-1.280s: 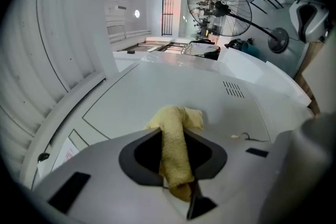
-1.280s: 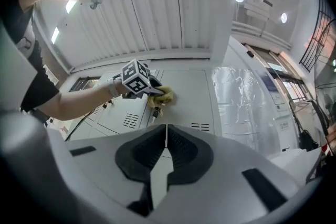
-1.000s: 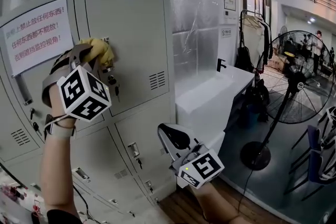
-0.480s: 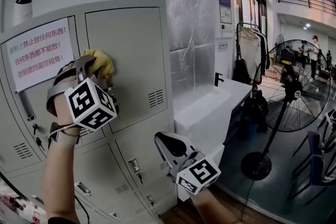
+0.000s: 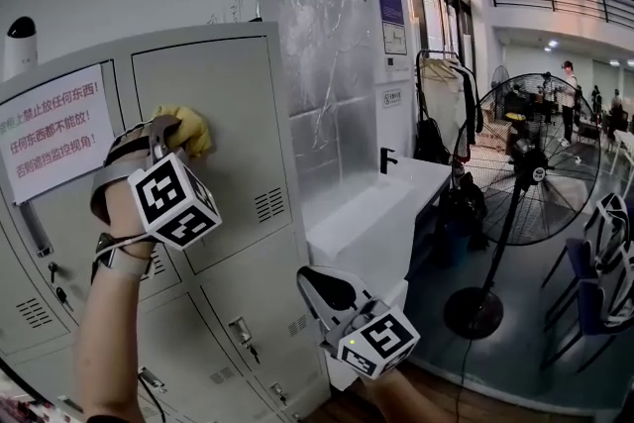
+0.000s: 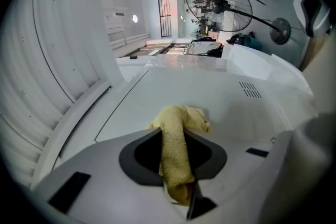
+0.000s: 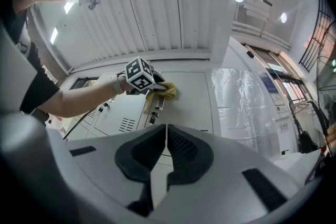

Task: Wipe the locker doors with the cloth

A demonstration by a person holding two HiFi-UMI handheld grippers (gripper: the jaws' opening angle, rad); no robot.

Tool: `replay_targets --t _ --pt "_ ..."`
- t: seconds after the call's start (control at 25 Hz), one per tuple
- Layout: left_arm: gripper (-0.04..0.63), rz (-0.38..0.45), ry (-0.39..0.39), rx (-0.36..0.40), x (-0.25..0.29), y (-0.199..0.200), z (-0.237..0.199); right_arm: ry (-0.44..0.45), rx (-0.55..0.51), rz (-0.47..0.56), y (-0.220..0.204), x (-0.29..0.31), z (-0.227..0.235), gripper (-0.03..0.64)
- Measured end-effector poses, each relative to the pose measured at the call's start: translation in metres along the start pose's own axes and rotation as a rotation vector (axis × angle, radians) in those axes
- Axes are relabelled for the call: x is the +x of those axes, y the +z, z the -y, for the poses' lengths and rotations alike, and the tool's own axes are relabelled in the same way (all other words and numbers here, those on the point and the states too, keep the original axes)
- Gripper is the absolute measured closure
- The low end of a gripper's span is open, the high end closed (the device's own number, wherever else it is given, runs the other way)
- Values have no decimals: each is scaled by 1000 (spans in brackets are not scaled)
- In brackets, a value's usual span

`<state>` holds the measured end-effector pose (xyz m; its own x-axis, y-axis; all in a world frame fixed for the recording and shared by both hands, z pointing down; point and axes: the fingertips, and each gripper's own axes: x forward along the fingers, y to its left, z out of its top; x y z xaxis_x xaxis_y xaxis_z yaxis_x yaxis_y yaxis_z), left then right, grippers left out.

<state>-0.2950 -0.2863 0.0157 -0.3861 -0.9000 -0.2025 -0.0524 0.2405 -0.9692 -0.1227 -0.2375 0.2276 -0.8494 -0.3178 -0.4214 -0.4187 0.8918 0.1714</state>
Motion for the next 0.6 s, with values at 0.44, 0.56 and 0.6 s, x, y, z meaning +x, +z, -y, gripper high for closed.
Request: replay_targets --t 0.44,0.56,0.6 --pt "510 78 -55 10 44 59 17 -165 8 -51 -12 -49 49 595" --pt "511 103 -79 5 58 79 24 -213 19 -50 -14 -65 64 595" --pt "510 111 -87 8 62 86 27 -231 17 -52 -14 -70 68 595"
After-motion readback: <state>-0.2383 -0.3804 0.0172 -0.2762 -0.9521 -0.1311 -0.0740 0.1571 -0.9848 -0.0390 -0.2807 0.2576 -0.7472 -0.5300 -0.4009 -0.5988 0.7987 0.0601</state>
